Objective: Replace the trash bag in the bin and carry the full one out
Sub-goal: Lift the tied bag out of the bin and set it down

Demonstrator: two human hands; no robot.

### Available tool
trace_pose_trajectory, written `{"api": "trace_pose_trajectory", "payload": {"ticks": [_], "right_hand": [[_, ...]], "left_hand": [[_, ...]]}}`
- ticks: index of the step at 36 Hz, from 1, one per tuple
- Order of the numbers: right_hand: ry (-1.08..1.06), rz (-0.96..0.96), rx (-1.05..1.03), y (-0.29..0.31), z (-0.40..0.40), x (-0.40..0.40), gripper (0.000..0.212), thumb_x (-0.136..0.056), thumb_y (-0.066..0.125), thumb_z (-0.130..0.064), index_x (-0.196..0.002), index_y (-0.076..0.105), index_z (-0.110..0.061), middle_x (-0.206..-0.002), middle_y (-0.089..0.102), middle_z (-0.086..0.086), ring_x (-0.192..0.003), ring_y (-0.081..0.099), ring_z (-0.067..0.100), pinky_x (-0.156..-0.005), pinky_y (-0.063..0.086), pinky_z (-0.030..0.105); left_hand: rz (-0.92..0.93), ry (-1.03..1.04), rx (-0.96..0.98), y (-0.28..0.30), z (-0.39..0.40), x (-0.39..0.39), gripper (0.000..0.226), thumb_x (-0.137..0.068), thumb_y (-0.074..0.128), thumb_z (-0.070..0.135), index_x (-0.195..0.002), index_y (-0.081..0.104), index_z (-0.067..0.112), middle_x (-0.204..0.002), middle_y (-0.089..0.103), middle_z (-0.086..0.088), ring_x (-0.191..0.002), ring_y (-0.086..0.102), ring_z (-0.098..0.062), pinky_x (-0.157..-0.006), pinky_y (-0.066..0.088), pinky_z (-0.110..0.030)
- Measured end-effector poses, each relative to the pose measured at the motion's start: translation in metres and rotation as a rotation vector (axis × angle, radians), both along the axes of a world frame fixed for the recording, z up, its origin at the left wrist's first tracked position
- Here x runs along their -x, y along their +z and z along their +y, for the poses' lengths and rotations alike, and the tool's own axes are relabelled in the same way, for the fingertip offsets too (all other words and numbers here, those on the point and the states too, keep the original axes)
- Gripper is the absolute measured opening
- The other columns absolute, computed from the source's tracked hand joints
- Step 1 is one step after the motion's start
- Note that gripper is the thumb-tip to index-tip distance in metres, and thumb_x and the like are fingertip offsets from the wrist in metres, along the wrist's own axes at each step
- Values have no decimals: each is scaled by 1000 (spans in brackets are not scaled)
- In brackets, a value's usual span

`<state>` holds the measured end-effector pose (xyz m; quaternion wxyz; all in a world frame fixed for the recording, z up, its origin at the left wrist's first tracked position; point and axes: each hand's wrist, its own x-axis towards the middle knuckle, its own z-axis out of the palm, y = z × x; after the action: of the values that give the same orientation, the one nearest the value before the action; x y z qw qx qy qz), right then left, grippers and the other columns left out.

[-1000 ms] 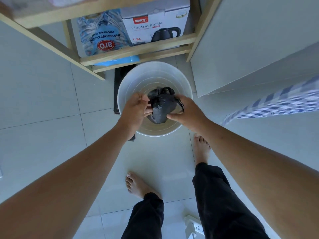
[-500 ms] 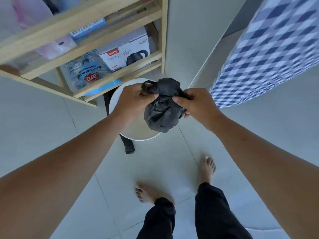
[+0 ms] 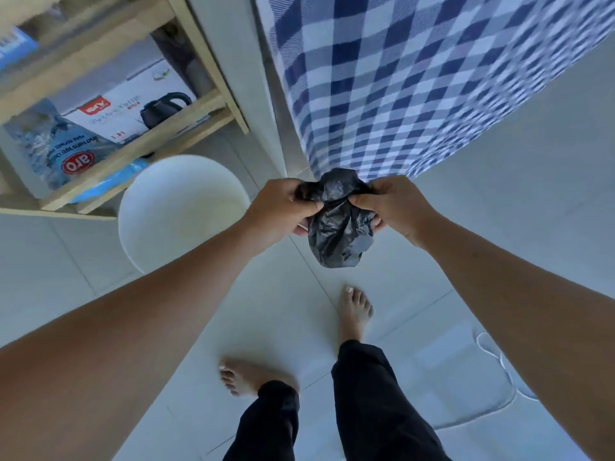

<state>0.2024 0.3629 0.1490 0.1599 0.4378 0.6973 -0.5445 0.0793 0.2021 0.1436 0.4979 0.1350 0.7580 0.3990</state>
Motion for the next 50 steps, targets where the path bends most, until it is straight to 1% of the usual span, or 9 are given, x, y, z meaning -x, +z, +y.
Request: {"api": "trace_pose_trajectory", "payload": {"ticks": [11,16,20,25,31,36,39,45,50], "right_hand": [[-10,-217,-46,-94,48,-8,29,-82,60,-16,-102,67,3,-91,73,22,-89,70,37,-84,57,52],[19,-144,-39,-106,55,5,36,-85,62,-14,-121,61,-14,-102,63,5,-95,60,27,-84,50,37],[107,-78,-67,-111,57,12,57,-83,64,-16,-138,49,-24,-123,63,5,-110,59,27,-94,50,39],[187,-89,-125,-107,54,17,60,-88,59,-11,-145,40,-21,-136,55,8,-109,59,27,-82,47,32],[359,-99,-321,-88,27,34,49,-77,45,-4,-125,50,-16,-117,58,5,-108,56,29,-80,48,37],[376,-111,-369,-77,-4,48,39,-79,43,-8,-115,53,-18,-111,57,6,-101,56,29,-71,43,34],[366,-128,-302,-75,-35,58,60,-87,43,-9,-146,40,-22,-125,56,8,-102,53,24,-64,41,26],[314,-120,-217,-96,-111,89,55,-93,48,-20,-147,40,-16,-146,49,7,-94,49,17,-54,32,17],[261,-219,-137,-117,-168,109,45,-93,53,-29,-130,54,-3,-119,61,13,-108,60,31,-84,50,32]], "left_hand": [[9,57,269,-106,82,-19,25,-84,72,13,-107,66,4,-99,72,-14,-79,74,-27,-73,62,-40],[-103,280,273,-141,97,-10,20,-86,62,-3,-101,57,10,-100,65,-14,-92,69,-28,-79,61,-34],[-166,393,222,-143,99,-5,41,-88,64,-3,-128,56,5,-111,65,-17,-98,69,-24,-95,54,-35],[-213,364,231,-130,84,4,40,-90,61,-4,-129,54,2,-117,65,-21,-103,67,-28,-100,50,-35],[-341,372,179,-108,47,29,34,-95,16,-2,-75,37,15,-75,33,-5,-68,34,-14,-58,26,-23],[-467,273,82,-89,-2,49,24,-63,56,6,-71,35,14,-61,39,-2,-50,41,-10,-45,32,-15],[7,268,218,-90,-46,55,16,-84,54,4,-91,58,18,-86,66,-3,-75,64,-17,-72,54,-26],[427,361,435,-92,-156,75,34,-87,48,12,-115,68,11,-127,64,-7,-115,60,-24,-94,46,-25],[675,525,662,-105,-234,79,46,-91,54,24,-136,48,16,-136,39,-10,-127,45,-27,-102,43,-42]]}}
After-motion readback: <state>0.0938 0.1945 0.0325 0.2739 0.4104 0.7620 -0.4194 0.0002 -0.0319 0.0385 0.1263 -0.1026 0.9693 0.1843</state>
